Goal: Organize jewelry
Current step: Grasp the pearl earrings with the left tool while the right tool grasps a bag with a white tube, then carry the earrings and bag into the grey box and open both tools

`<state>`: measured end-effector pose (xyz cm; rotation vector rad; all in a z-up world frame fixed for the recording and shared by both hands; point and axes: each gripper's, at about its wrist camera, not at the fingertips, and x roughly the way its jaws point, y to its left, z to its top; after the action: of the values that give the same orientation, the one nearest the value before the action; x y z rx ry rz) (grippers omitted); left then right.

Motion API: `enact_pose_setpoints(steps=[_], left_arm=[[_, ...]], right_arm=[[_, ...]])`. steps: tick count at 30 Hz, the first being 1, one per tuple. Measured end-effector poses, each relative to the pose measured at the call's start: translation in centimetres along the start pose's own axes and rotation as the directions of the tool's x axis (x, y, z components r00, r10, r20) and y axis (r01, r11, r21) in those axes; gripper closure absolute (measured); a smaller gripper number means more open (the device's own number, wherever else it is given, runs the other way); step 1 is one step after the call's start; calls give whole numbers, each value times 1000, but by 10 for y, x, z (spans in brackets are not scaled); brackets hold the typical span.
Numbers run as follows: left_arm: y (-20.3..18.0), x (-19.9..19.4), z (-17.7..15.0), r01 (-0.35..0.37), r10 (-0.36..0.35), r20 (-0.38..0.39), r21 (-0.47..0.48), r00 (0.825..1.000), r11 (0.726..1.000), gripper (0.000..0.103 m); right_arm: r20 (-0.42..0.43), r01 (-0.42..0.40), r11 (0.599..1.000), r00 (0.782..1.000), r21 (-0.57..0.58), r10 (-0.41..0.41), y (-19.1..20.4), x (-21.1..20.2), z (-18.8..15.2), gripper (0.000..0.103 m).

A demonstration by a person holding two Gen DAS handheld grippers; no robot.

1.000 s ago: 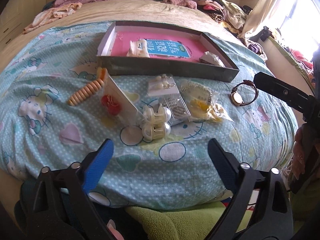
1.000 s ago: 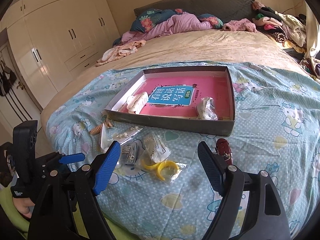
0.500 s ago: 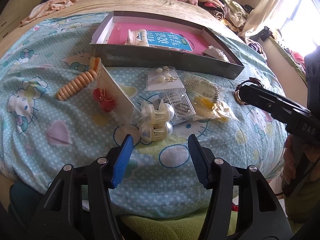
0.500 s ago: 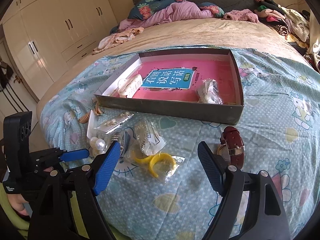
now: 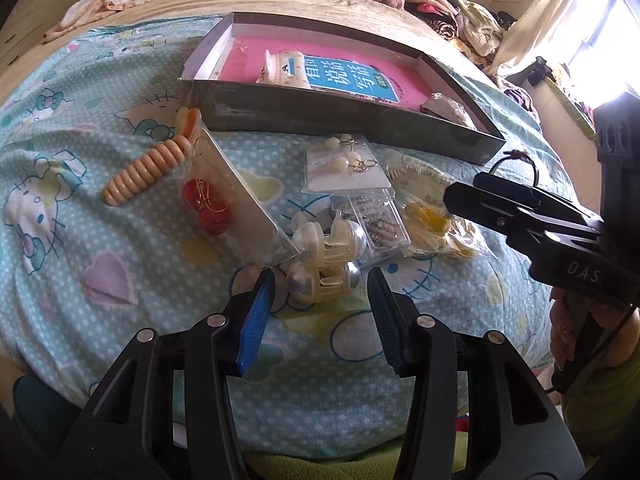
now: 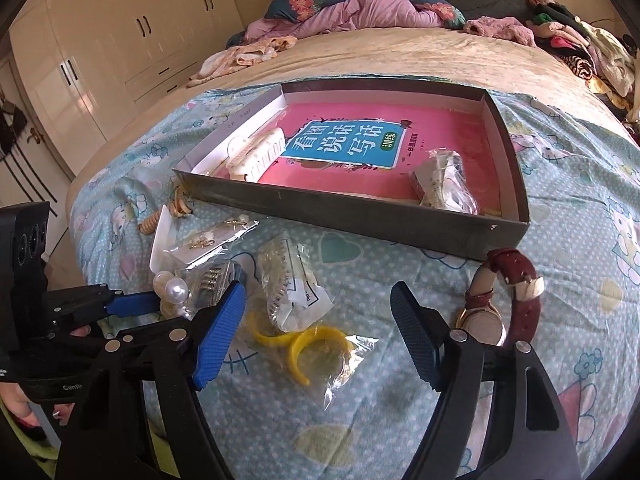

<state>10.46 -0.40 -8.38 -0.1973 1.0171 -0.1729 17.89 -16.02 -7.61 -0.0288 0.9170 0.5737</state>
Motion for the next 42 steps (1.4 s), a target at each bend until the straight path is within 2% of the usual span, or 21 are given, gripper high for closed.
enact_pose_setpoints(steps=[7, 8, 10, 12, 13, 16, 17, 18, 31, 42], left_arm=[[4, 3, 2, -5, 5, -1, -10, 1000, 1000, 62], [4, 3, 3, -5, 5, -2, -11, 1000, 1000, 62], [4, 4, 3, -6, 6, -2, -10, 1000, 1000, 62], [4, 5, 3, -6, 6, -4, -11, 1000, 1000, 62], [4, 5, 3, -4, 4, -3, -12, 1000, 1000, 62], [4, 6, 4, 0, 0, -1, -10, 1000, 1000, 64], [4, 6, 4, 5, -5, -1, -8, 1000, 1000, 66], [4, 6, 4, 11, -11, 0, -8, 1000, 1000, 73], [-4, -24, -2, 38, -40, 65, 23, 997, 999, 73], [-5, -56, 1, 55, -57, 142, 15, 988, 998, 73]], right_arm=[[-44, -47, 999, 998, -13, 47, 1, 24, 6, 49], [-54, -64, 998, 997, -24, 62, 3, 28, 6, 56], [-66, -71, 997, 995, -43, 68, 7, 34, 6, 60], [-54, -78, 996, 996, -54, 75, 10, 36, 6, 72], [-50, -87, 995, 995, -51, 84, 10, 36, 6, 75], [-34, -93, 995, 995, -40, 91, 9, 32, 7, 75], [-24, -90, 995, 996, -40, 89, 9, 30, 6, 75], [-14, -89, 995, 996, -38, 88, 9, 27, 5, 75], [97, -86, 996, 992, 25, 83, -2, -32, -3, 75], [162, -79, 996, 984, 30, 73, -3, -63, -1, 75]])
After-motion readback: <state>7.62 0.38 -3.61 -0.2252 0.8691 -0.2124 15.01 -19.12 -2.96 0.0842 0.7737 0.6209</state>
